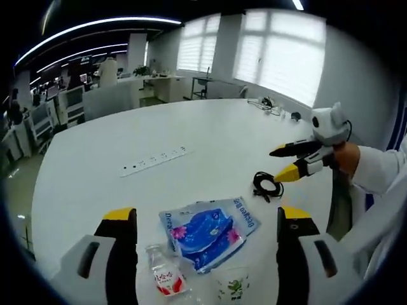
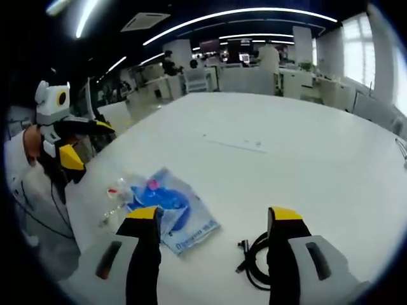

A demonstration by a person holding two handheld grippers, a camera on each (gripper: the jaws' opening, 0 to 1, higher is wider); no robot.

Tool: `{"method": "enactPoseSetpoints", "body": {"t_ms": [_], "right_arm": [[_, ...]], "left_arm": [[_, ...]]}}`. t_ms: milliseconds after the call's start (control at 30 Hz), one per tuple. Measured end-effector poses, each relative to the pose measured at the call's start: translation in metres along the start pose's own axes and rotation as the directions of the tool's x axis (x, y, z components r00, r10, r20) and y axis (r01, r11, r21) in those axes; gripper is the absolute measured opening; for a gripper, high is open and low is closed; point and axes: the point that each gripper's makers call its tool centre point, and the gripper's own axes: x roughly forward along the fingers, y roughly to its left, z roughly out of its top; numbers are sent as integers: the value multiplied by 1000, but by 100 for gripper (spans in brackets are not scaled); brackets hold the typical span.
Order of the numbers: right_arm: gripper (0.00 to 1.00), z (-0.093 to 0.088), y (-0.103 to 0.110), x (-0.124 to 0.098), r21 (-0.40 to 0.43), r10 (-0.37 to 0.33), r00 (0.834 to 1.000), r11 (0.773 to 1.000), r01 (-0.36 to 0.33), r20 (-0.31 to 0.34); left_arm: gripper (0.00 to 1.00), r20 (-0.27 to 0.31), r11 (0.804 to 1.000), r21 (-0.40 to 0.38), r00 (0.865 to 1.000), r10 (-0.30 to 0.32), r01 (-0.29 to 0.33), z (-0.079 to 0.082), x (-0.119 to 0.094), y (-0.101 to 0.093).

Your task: Arrange the tabletop items into an orderly group along one side of the table until the central work area is clear of visible clutter.

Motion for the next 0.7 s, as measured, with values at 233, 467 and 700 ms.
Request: {"method": "enactPoseSetpoints", "body": {"t_ms": [233, 467, 700], "right_arm": [[68, -6, 30, 8, -2, 29, 999, 1000, -29, -20], [68, -13, 60, 19, -6, 55, 998, 998, -56, -41], [68, -20, 82, 34, -25, 58, 996, 998, -59, -68]], "left_arm": [[93, -4, 1000, -23, 1000, 10, -10, -15, -18, 11], [93, -15, 999, -39, 1000, 14, -14, -31, -33, 19], [94, -7, 998, -58, 1000, 19, -20, -38, -47, 31]]}}
